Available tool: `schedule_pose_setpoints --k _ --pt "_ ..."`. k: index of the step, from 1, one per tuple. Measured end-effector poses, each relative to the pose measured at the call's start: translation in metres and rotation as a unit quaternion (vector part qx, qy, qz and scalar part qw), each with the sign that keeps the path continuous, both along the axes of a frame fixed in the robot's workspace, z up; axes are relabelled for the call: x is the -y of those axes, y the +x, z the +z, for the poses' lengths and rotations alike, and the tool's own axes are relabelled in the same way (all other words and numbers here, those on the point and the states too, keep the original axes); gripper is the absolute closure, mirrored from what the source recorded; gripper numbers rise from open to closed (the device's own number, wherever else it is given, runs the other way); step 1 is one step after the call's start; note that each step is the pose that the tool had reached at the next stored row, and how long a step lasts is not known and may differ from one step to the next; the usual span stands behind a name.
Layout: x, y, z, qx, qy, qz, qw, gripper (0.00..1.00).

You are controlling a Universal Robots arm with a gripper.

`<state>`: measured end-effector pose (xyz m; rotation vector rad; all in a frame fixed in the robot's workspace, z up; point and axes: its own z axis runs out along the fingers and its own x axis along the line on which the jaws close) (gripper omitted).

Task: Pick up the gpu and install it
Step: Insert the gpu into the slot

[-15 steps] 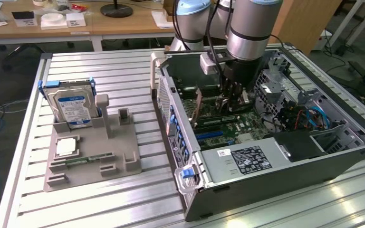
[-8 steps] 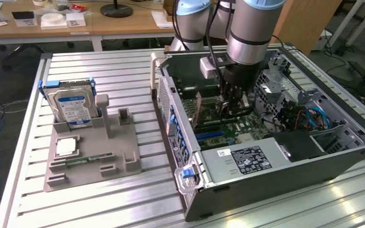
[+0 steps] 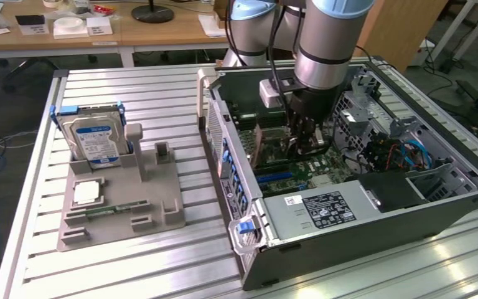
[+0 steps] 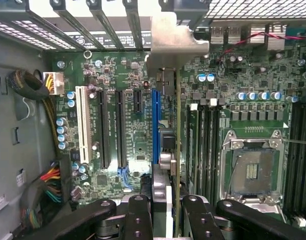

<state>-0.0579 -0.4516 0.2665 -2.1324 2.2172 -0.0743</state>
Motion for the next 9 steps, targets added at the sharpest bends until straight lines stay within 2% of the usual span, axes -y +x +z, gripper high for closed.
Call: schedule_pose_setpoints --k 4,9 --pt "0.0031 -0.0001 -0.0025 0.0 0.0 0.0 1.0 0.72" --pt "0.0033 -0.0002 -0.0038 0.0 -0.0001 0.0 1.0 0.72"
